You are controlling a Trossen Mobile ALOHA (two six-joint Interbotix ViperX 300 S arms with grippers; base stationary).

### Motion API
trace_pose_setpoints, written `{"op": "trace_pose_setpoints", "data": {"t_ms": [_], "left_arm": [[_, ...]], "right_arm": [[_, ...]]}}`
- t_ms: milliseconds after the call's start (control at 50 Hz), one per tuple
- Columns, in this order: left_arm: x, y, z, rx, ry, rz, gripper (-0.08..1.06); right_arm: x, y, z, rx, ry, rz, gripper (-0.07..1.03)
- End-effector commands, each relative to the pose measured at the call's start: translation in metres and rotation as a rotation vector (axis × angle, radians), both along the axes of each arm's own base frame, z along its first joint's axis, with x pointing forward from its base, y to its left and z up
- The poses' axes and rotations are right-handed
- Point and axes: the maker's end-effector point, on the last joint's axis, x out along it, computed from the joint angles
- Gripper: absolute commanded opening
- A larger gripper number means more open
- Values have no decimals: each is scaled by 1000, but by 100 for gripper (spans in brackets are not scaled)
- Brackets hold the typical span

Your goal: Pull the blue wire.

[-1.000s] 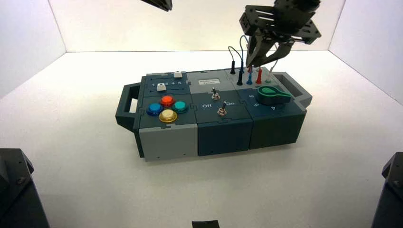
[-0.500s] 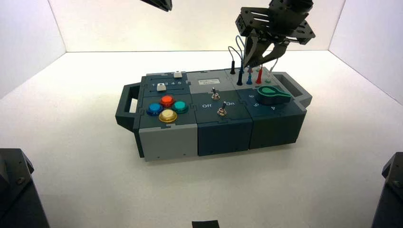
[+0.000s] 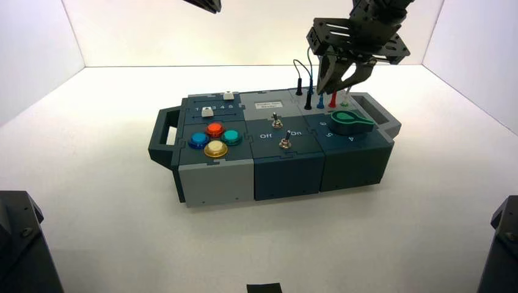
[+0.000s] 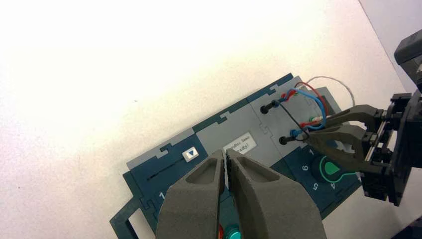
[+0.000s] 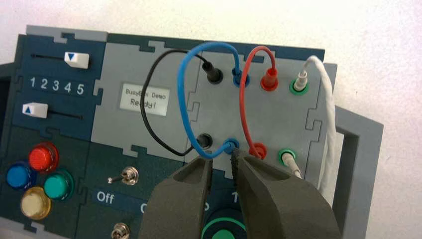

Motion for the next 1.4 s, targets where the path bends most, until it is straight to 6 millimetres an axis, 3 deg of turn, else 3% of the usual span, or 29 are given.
{"op": "trace_pose_setpoints", "data": {"t_ms": [20,540,980,1180,1400], "left_arm": [[5,-5,27,-37,-62,-7,3],[3,-4,34,-47,-78,-7,3],[4,-5,37,-51,-84,-7,3],[6,-6,39,-53,-90,-7,3],[6,-6,40,-55,-91,-7,3]], "right_arm": [[12,5,14,24,-50,-8,23],[20,7,8,19,-56,-10,20],[20,6,7,5,-62,7,-2],[23,7,21,15,-98,15,-2],[27,9,59,49,-172,25,-2]]}}
